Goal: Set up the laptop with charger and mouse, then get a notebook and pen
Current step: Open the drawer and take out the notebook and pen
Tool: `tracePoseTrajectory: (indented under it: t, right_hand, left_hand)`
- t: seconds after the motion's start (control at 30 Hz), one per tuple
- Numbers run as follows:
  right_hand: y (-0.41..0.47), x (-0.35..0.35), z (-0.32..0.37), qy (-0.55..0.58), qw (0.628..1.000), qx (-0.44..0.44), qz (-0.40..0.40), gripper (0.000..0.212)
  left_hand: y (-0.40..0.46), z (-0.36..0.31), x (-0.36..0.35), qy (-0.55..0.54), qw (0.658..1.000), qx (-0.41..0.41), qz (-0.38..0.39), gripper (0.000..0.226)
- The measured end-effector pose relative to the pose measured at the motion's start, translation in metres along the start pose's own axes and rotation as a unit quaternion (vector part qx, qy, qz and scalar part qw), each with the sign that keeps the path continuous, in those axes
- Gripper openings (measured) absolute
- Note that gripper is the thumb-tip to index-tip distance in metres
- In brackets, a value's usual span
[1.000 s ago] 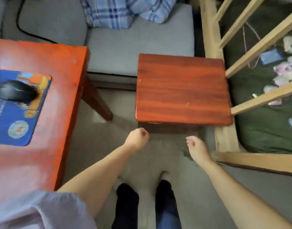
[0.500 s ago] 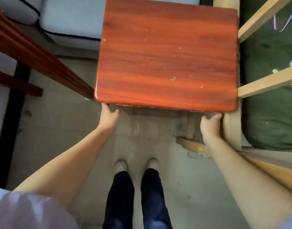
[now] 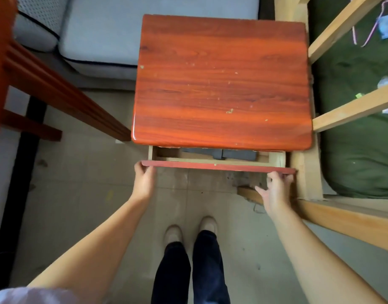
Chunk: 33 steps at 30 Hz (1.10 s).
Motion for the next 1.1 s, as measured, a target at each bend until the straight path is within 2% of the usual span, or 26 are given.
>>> tracePoseTrajectory:
  t: [0.03, 0.1, 0.2, 0.3, 0.43, 0.53, 0.7, 0.8, 0.9, 1.1]
  right_hand:
    - [-0.008, -0.008, -0.003, 0.074, 0.996, -0.049, 0.028, 0.063]
    - [-0.020, -0.028, -0.004, 0.152, 0.979, -0.118, 0.071, 0.056]
    - [-0.025, -0.048, 0.000, 0.149, 0.972, -0.174, 0.049, 0.053]
    - [-0.024, -0.050, -0.001, 0.135, 0.973, -0.189, 0.018, 0.042]
    - [-0.023, -0.021, -0.037, 0.132, 0.970, -0.202, 0.001, 0.042]
    - [-0.022, 0.006, -0.071, 0.123, 0.970, -0.209, -0.022, 0.039]
    - [-0.010, 0.016, -0.101, 0.131, 0.965, -0.224, -0.029, 0.042]
    - [-0.005, 0.015, -0.111, 0.130, 0.963, -0.234, -0.022, 0.042]
    - [-0.003, 0.014, -0.112, 0.127, 0.960, -0.249, -0.007, 0.044]
    - [-0.006, 0.015, -0.107, 0.116, 0.951, -0.285, 0.014, 0.041]
  left_hand:
    - [-0.005, 0.002, -0.006, -0.087, 0.995, 0.056, 0.014, 0.036]
    - [-0.009, -0.003, -0.020, -0.232, 0.963, 0.136, 0.031, 0.032]
    - [-0.002, -0.016, -0.032, -0.334, 0.924, 0.185, 0.018, 0.019]
    - [0.001, -0.014, -0.033, -0.329, 0.926, 0.186, -0.008, 0.018]
    - [-0.020, 0.023, -0.020, -0.314, 0.927, 0.200, -0.034, 0.032]
    - [-0.039, 0.063, -0.007, -0.294, 0.924, 0.239, -0.048, 0.011]
    - [-0.032, 0.098, -0.008, -0.268, 0.916, 0.286, -0.081, 0.018]
    - [-0.024, 0.110, -0.012, -0.236, 0.919, 0.305, -0.079, 0.003]
    - [-0.017, 0.116, -0.012, -0.226, 0.919, 0.316, -0.067, 0.015]
    - [-0.016, 0.110, -0.012, -0.223, 0.913, 0.338, -0.046, 0.013]
Point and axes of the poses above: each hand's wrist, its own y-axis towards the middle knuckle, its own x-axis out of the back of the hand, z = x × y, the point moved 7 cm from there along y, towards the middle knuckle, and after that the axes turned 7 degrees about -z, right-handed, at the moved point
